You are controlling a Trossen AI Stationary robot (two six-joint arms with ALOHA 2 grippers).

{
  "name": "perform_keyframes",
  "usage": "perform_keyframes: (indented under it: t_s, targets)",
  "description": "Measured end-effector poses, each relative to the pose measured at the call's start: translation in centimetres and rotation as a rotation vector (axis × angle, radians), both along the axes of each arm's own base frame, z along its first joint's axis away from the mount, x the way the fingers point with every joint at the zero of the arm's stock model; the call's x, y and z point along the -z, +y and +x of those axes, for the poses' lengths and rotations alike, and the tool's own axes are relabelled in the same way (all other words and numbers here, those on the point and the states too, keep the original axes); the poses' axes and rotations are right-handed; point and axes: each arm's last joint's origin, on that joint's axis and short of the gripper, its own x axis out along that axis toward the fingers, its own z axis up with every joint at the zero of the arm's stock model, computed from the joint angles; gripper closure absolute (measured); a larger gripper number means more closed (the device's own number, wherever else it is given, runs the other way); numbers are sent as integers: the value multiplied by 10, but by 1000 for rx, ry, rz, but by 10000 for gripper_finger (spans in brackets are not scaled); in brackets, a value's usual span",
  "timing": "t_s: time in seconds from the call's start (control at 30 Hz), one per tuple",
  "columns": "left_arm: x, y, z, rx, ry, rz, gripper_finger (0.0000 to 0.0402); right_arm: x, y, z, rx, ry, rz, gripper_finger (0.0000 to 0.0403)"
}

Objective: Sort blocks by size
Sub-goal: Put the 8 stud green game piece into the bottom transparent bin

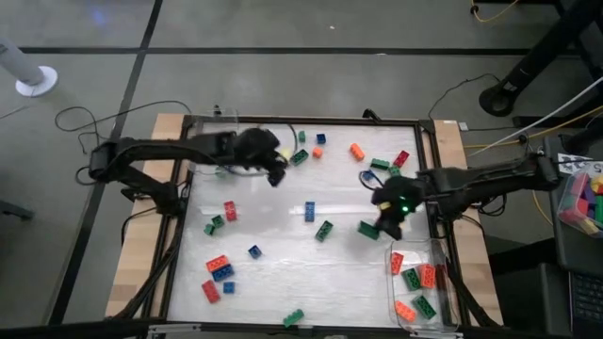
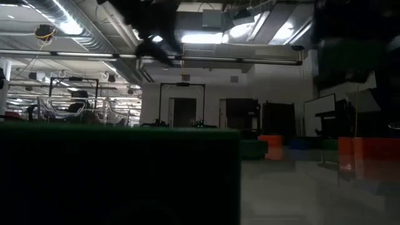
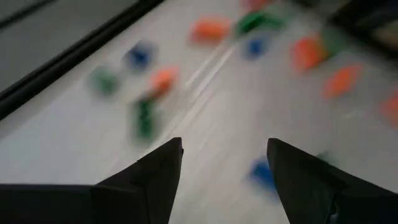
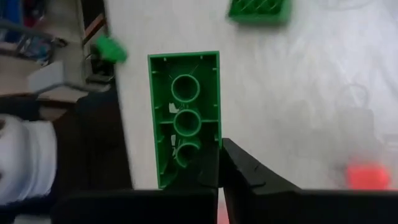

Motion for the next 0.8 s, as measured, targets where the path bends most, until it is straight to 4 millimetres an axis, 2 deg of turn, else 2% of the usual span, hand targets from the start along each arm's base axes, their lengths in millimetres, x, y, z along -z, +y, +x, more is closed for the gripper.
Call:
perform_keyframes:
  t_s: [0.23,0.43,0.67,0.8]
  targets:
    - [16,-66,61,256,-408,107,178,-12,31,-35,-37,13,-18,398]
    - [59,-113,110,370,-692,175,178,-12,62,-55,-161,39,-21,393]
    - [114,-149,175,407,-813,170,178,-11,83,-73,-173,72,-19,392]
    - [131,-164,218,414,-832,166,178,-11,88,-79,-173,69,-25,391]
